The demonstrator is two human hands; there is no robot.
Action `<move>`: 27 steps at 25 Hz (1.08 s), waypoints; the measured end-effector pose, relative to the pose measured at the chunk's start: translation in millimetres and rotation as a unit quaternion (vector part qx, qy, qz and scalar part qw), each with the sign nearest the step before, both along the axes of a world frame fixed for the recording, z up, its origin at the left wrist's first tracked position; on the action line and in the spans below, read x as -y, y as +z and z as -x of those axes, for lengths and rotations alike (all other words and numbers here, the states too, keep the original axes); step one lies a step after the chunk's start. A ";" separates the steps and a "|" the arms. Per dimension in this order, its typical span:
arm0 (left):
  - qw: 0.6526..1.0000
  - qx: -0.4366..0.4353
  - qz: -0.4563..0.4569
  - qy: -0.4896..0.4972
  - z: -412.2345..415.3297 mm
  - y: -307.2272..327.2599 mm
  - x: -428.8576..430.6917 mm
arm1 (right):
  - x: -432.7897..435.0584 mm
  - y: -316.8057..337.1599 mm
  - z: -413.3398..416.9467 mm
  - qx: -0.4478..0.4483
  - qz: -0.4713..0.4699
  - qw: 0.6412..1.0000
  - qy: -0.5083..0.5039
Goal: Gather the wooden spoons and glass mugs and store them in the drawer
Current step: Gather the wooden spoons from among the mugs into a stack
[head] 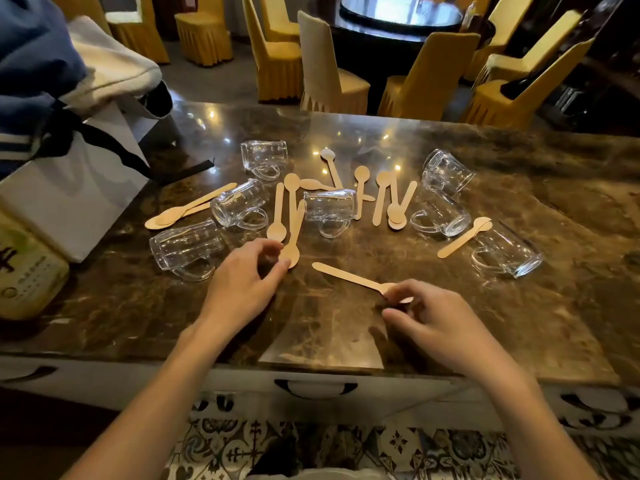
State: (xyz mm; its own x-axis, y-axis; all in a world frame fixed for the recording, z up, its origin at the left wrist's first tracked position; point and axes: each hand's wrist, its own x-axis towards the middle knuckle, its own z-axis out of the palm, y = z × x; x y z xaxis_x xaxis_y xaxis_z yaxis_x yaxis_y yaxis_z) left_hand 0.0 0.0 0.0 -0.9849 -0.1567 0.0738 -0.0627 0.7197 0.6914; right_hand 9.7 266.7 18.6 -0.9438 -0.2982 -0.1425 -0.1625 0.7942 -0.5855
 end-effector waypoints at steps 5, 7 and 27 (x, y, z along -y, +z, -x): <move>0.977 0.016 0.213 0.025 20.6 -20.8 -3.6 | 7.2 -14.2 13.8 -0.093 -0.108 0.989 -0.025; 0.971 0.013 0.238 0.022 24.0 -22.1 -5.5 | 5.1 -18.7 13.3 -0.089 -0.124 0.988 -0.030; 0.985 0.041 0.069 -0.151 -39.4 11.1 8.3 | 4.5 -25.6 -6.2 -0.019 0.052 0.998 0.013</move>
State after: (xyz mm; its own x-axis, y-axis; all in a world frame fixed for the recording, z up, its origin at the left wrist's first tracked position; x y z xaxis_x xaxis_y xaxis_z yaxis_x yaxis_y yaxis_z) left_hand 39.4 -8.3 11.1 -0.9885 0.1508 -0.0082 0.1173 0.8012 0.5868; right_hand 16.0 262.2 -7.0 -0.9400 -0.3331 -0.0735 -0.2052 0.7244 -0.6581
